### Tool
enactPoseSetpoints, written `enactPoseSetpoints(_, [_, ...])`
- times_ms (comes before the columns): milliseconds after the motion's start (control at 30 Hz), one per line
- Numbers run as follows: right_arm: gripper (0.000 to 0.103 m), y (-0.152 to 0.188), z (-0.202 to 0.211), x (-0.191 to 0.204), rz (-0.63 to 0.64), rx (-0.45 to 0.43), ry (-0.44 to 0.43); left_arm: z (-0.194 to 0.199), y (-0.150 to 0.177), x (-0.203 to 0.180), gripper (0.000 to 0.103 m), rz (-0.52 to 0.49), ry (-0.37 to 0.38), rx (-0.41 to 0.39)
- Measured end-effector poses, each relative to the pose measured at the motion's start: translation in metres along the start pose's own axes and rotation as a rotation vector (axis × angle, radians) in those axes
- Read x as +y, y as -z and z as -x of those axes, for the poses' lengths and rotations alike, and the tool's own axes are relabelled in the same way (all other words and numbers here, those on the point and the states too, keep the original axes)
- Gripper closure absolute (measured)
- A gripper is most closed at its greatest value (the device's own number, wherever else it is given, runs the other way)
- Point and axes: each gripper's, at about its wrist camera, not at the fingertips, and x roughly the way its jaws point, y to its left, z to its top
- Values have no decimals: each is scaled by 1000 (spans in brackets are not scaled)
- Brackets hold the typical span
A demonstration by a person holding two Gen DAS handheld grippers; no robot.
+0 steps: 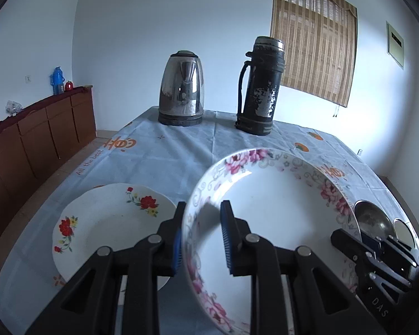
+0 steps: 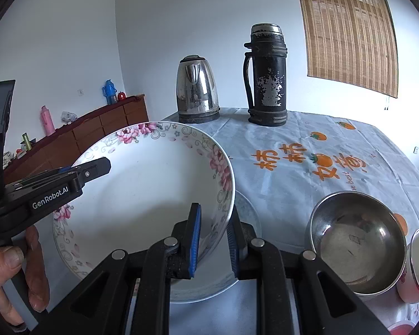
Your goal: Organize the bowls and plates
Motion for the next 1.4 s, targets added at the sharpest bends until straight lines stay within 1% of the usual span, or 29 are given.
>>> enactPoseSetpoints(300, [83,2,-11,-8,-17,33,46,-25,0,-6,82,6,29,35])
enactPoseSetpoints(767, [83,9,-26,-12,-16,88,77,-48,8,-6,82,-2,62,110])
enactPoseSetpoints(1267, [83,13,-34,-17,-30,127,91,-61,15,-9,81,-15,80,167])
enactPoseSetpoints(1400, [83,13,-35,-17,-26,134,94,-62,16,-11,80,-27,71,166])
